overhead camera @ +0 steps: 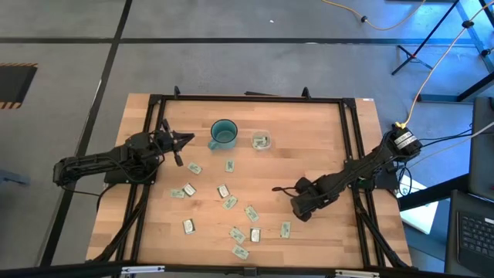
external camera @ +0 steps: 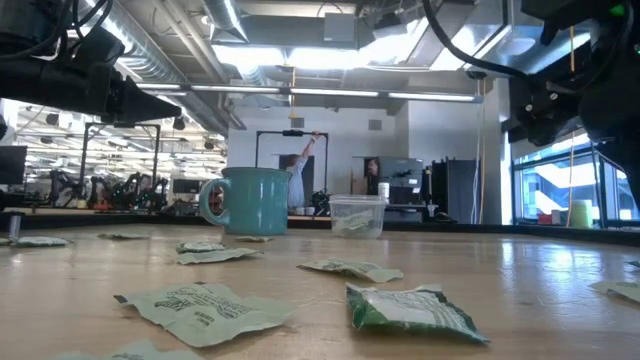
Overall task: Pick and place items into bin
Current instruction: Put the green stevia packet into the transparent bin, then put the white stevia packet into the transparent bin
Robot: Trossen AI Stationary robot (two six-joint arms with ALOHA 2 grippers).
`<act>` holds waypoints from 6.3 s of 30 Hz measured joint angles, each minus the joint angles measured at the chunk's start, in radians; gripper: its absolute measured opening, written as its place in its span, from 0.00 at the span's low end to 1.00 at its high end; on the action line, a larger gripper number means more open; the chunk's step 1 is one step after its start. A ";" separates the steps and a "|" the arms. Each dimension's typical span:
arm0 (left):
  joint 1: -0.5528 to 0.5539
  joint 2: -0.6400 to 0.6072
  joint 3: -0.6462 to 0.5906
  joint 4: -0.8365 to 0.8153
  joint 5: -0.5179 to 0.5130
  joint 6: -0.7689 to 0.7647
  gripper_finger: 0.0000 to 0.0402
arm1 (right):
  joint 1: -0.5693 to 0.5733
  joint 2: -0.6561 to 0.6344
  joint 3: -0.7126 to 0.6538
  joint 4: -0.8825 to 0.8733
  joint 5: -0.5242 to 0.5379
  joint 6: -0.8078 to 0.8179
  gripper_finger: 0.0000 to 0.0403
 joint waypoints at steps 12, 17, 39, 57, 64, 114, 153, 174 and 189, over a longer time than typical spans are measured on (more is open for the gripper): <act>0.000 0.000 0.000 0.000 0.000 0.000 0.05 | 0.000 0.000 0.000 0.091 0.002 -0.052 0.35; 0.000 0.000 0.000 0.000 0.000 0.000 0.05 | 0.000 0.000 -0.027 0.097 0.020 -0.051 0.31; 0.000 0.000 0.000 0.000 -0.003 0.000 0.05 | -0.002 -0.003 -0.087 0.170 0.021 -0.111 0.01; 0.000 0.000 0.000 0.000 -0.003 0.000 0.05 | -0.225 0.000 0.234 0.160 0.343 -0.781 0.02; 0.000 0.000 0.000 0.000 -0.003 0.000 0.05 | -0.385 -0.002 0.332 0.297 0.396 -1.126 0.02; 0.000 0.000 0.000 0.000 -0.003 0.000 0.05 | -0.667 0.255 0.378 0.379 0.315 -1.206 0.23; -0.205 0.339 0.026 0.338 0.240 -0.034 0.33 | -0.354 -0.618 -0.365 0.833 0.316 -1.052 0.23; -0.397 1.313 0.459 0.278 -0.125 0.164 0.28 | -0.354 -0.617 -0.365 0.827 0.343 -1.071 0.23; -0.370 1.543 0.580 0.169 -0.099 0.100 0.25 | -0.354 -0.617 -0.364 0.809 0.343 -1.073 0.23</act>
